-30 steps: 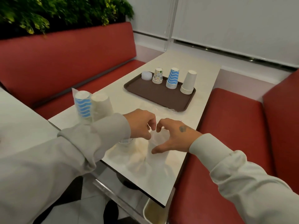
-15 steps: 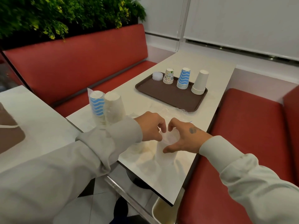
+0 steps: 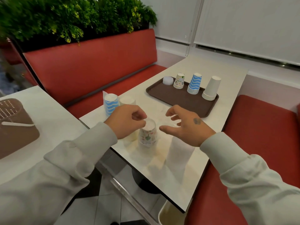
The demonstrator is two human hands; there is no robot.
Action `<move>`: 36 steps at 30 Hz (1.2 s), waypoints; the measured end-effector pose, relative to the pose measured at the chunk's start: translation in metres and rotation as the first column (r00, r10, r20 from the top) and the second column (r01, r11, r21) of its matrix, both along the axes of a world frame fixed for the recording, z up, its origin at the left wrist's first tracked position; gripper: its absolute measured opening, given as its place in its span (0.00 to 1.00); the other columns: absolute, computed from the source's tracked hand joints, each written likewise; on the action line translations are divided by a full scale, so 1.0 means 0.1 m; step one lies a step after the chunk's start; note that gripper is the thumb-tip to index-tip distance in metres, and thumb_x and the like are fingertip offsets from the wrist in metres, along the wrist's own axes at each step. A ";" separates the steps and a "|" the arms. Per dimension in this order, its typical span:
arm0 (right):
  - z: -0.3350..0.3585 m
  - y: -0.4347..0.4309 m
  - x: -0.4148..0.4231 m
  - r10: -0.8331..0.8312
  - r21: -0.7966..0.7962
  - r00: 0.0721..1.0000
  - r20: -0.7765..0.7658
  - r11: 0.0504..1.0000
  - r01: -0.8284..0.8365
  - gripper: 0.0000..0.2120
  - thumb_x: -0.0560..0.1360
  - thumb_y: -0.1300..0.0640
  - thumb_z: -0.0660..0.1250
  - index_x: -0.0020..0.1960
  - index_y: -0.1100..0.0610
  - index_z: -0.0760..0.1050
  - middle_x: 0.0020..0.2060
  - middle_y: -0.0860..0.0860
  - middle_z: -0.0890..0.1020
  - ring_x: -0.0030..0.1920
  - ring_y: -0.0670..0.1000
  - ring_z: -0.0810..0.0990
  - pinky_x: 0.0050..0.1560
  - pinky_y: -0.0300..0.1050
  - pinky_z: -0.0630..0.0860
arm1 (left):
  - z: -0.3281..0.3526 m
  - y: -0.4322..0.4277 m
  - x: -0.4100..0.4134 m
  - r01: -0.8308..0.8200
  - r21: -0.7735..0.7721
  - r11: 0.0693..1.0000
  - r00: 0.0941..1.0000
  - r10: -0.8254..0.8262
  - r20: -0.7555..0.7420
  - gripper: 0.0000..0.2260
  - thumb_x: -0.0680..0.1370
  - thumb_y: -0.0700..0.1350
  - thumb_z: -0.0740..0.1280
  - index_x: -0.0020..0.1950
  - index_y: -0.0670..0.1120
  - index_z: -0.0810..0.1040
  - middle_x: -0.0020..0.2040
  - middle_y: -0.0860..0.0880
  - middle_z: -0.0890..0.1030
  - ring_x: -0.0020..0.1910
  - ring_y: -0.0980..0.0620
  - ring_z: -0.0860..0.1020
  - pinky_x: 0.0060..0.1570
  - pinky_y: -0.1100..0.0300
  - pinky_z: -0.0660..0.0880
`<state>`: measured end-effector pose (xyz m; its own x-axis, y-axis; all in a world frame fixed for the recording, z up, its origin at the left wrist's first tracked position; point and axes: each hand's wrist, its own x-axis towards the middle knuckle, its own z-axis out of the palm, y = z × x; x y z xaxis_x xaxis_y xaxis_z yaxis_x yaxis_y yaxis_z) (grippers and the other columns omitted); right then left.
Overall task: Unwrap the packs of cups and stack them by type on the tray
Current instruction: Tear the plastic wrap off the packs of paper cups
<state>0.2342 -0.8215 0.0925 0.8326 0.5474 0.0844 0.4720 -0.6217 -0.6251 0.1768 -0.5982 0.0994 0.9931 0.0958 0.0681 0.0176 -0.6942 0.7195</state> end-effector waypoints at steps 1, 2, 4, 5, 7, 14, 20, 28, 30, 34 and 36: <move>-0.02 0.06 -0.01 0.005 -0.008 1.000 0.003 1.000 -0.005 0.19 0.72 0.41 0.73 0.57 0.46 0.72 0.58 0.44 0.77 0.58 0.46 0.77 0.61 0.52 0.76 | -0.04 0.05 -0.02 -0.028 -0.010 1.000 0.999 0.028 0.015 0.05 0.73 0.41 0.73 0.47 0.49 0.83 0.43 0.55 0.84 0.43 0.60 0.81 0.43 0.74 0.74; -0.04 0.13 -0.02 0.005 -0.016 1.000 0.002 1.000 -0.005 0.19 0.72 0.41 0.72 0.58 0.46 0.72 0.58 0.45 0.77 0.58 0.46 0.77 0.60 0.52 0.76 | -0.08 0.11 -0.03 -0.058 -0.017 0.998 0.998 0.058 0.025 0.04 0.73 0.40 0.73 0.45 0.49 0.83 0.42 0.54 0.84 0.42 0.60 0.81 0.41 0.76 0.72; -0.09 0.25 -0.03 -0.006 -0.035 1.000 -0.010 0.999 0.006 0.19 0.72 0.41 0.72 0.59 0.46 0.72 0.59 0.45 0.77 0.58 0.47 0.76 0.60 0.53 0.75 | -0.20 0.21 -0.03 -0.102 -0.013 0.995 0.995 0.102 -0.010 0.04 0.72 0.39 0.73 0.43 0.48 0.84 0.40 0.54 0.84 0.40 0.60 0.80 0.38 0.78 0.70; -0.11 0.30 -0.04 -0.016 -0.049 1.000 -0.021 0.999 0.015 0.19 0.72 0.41 0.72 0.59 0.46 0.72 0.59 0.46 0.77 0.58 0.48 0.76 0.61 0.52 0.75 | -0.27 0.25 -0.03 -0.106 -0.011 0.994 0.993 0.105 -0.058 0.04 0.72 0.39 0.73 0.44 0.47 0.84 0.40 0.55 0.83 0.40 0.61 0.80 0.38 0.78 0.70; -0.14 0.41 -0.06 -0.050 -0.087 0.998 -0.044 0.995 0.046 0.21 0.72 0.40 0.72 0.61 0.45 0.71 0.60 0.47 0.76 0.59 0.49 0.75 0.61 0.51 0.74 | -0.47 0.31 -0.02 -0.086 -0.018 0.996 0.981 0.082 -0.174 0.08 0.71 0.40 0.74 0.49 0.48 0.83 0.44 0.53 0.84 0.44 0.58 0.81 0.47 0.73 0.74; -0.27 0.82 -0.19 -0.208 -0.082 0.974 -0.093 0.976 0.201 0.22 0.71 0.43 0.75 0.60 0.46 0.72 0.58 0.49 0.76 0.54 0.51 0.75 0.49 0.41 0.69 | -1.04 0.21 0.10 -0.006 -0.183 0.983 0.945 -0.054 -0.323 0.39 0.67 0.46 0.80 0.74 0.49 0.67 0.63 0.49 0.75 0.58 0.54 0.75 0.55 0.63 0.71; -0.40 0.99 -0.35 -0.356 -0.034 0.929 -0.102 0.934 0.355 0.16 0.75 0.42 0.70 0.57 0.47 0.72 0.51 0.48 0.77 0.46 0.52 0.76 0.43 0.43 0.71 | -1.31 0.13 0.27 0.162 -0.208 0.965 0.935 -0.217 -0.281 0.40 0.65 0.46 0.80 0.72 0.48 0.64 0.58 0.52 0.76 0.55 0.52 0.77 0.54 0.60 0.74; -0.41 1.03 -0.43 -0.422 0.073 0.905 -0.047 0.903 0.424 0.07 0.78 0.53 0.68 0.43 0.51 0.74 0.53 0.44 0.77 0.50 0.48 0.74 0.48 0.40 0.68 | -1.57 0.08 0.34 0.116 -0.250 0.961 0.946 -0.184 -0.266 0.30 0.61 0.47 0.83 0.51 0.64 0.66 0.46 0.60 0.79 0.48 0.57 0.80 0.43 0.71 0.72; -0.39 1.04 -0.42 -0.435 0.057 0.900 -0.027 0.898 0.436 0.07 0.79 0.54 0.68 0.44 0.55 0.76 0.56 0.45 0.78 0.53 0.49 0.75 0.52 0.43 0.71 | -1.54 0.08 0.35 0.135 -0.244 0.960 0.950 -0.195 -0.244 0.29 0.62 0.48 0.82 0.50 0.62 0.66 0.44 0.61 0.78 0.44 0.61 0.78 0.38 0.75 0.70; -0.35 1.05 -0.39 -0.487 0.063 0.874 0.001 0.872 0.486 0.07 0.79 0.53 0.67 0.47 0.56 0.77 0.58 0.48 0.82 0.51 0.55 0.79 0.54 0.48 0.76 | -1.53 0.10 0.36 0.167 -0.278 0.946 0.951 -0.229 -0.209 0.28 0.63 0.46 0.81 0.53 0.59 0.68 0.46 0.61 0.78 0.45 0.61 0.78 0.39 0.75 0.71; -0.31 1.05 -0.37 -0.505 0.042 0.863 0.035 0.863 0.503 0.07 0.80 0.52 0.66 0.47 0.56 0.78 0.51 0.50 0.83 0.47 0.55 0.79 0.48 0.46 0.75 | -1.51 0.11 0.36 0.159 -0.286 0.945 0.957 -0.219 -0.191 0.28 0.63 0.47 0.81 0.54 0.60 0.69 0.48 0.60 0.80 0.48 0.57 0.80 0.46 0.68 0.75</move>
